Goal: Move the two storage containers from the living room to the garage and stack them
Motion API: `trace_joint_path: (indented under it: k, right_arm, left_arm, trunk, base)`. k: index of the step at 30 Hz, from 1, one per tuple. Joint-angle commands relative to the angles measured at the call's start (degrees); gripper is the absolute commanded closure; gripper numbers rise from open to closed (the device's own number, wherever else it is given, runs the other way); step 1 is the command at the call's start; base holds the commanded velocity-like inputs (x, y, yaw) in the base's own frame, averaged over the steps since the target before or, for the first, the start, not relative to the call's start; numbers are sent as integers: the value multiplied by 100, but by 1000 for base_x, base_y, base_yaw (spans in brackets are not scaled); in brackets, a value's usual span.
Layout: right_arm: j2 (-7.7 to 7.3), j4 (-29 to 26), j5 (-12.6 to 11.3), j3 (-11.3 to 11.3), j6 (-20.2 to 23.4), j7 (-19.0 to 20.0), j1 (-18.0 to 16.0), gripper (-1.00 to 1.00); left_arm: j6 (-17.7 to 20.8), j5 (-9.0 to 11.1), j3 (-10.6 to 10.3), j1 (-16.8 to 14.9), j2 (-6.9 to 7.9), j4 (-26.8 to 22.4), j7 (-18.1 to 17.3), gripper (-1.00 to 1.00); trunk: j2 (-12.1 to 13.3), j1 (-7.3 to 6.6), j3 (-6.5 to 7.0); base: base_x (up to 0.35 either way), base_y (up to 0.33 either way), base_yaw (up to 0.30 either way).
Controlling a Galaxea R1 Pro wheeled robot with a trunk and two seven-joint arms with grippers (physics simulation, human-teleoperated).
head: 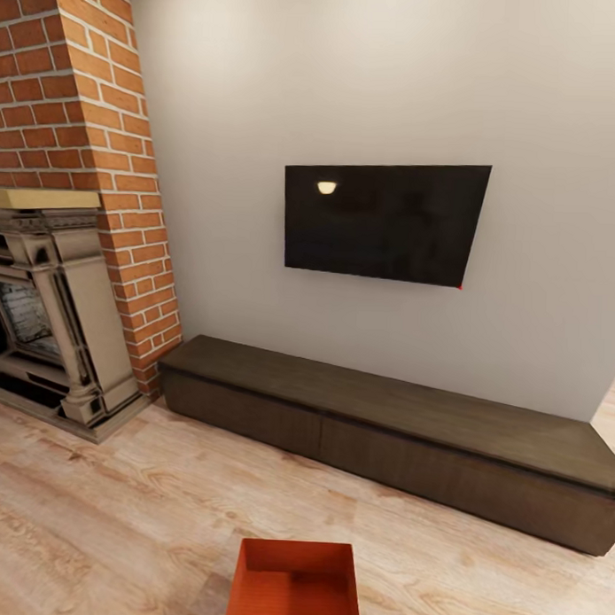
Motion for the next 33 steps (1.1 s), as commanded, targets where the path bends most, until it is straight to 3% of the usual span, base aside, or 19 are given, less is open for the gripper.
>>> trace_joint_path:
  k: [1, 19, 33]
  right_arm:
    - [-1, 19, -5, 44, -34, 8, -9, -100]
    - [9, 19, 2, 52, 36, 8, -9, -100]
    - [-14, 19, 2, 53, 19, 8, -9, -100]
  left_arm:
    - [-13, 41, 21, -1, -2, -1, 2, -100]
    - [-13, 41, 20, -1, -2, -1, 2, -100]
    - [-13, 41, 21, -1, -2, -1, 2, -100]
  trunk:
    - [-3, 0, -5]
    - [-3, 0, -12]
    - [-3, 0, -125]
  base:
    - [0, 0, -85]
    - [0, 0, -8]
    - [0, 0, 20]
